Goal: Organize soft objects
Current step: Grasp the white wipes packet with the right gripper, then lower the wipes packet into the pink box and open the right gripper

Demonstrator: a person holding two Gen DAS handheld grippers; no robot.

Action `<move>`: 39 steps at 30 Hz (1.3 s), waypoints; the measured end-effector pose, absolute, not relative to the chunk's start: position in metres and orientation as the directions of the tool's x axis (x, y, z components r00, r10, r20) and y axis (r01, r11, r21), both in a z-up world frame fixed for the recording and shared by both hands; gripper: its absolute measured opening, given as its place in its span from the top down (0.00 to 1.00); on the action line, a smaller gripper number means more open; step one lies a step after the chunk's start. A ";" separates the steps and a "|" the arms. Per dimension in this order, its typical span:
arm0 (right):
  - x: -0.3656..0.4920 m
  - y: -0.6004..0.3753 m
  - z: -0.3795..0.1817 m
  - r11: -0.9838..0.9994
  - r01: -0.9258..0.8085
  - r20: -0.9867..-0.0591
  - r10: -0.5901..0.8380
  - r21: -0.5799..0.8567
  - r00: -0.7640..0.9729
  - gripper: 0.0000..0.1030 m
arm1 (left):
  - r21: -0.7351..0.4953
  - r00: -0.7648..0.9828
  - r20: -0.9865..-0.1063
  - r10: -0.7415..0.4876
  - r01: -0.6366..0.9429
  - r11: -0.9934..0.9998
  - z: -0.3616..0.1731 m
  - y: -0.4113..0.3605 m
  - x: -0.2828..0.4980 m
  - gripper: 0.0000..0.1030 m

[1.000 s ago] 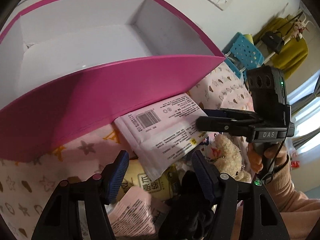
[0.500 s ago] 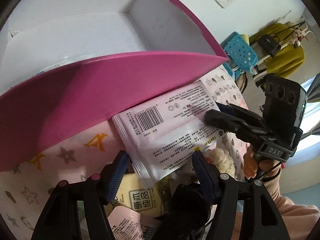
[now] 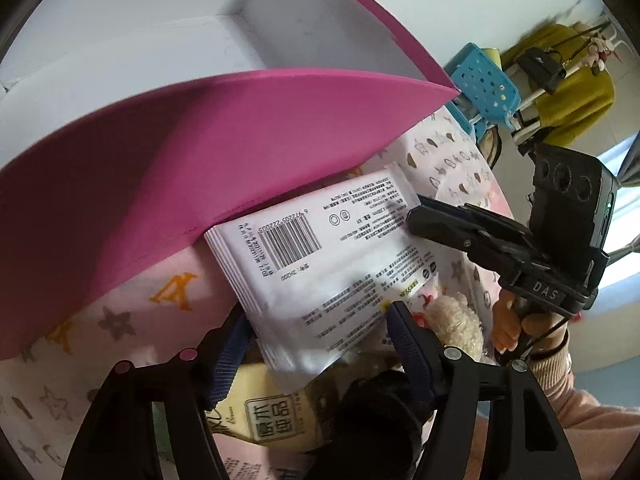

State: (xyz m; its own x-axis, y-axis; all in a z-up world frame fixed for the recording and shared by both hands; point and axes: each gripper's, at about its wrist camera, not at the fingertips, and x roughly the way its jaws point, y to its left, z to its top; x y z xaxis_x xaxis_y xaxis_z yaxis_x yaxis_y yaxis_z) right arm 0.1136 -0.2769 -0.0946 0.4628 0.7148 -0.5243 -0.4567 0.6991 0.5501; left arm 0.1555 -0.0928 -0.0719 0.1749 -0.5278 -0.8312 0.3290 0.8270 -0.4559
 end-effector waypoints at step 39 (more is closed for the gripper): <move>0.173 -0.256 0.017 0.671 -0.538 -0.423 0.740 0.510 0.523 0.83 | -0.342 0.454 -0.789 -0.413 0.233 0.910 0.043 -0.055 0.187 0.57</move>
State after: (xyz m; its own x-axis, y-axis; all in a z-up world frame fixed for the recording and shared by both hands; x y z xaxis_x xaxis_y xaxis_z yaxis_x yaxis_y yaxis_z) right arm 0.1730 -0.2564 0.0166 0.5228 0.7403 -0.4226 -0.5379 0.6711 0.5101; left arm 0.1869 -0.0546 0.0425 0.4545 -0.4129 -0.7893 0.2333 0.9103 -0.3418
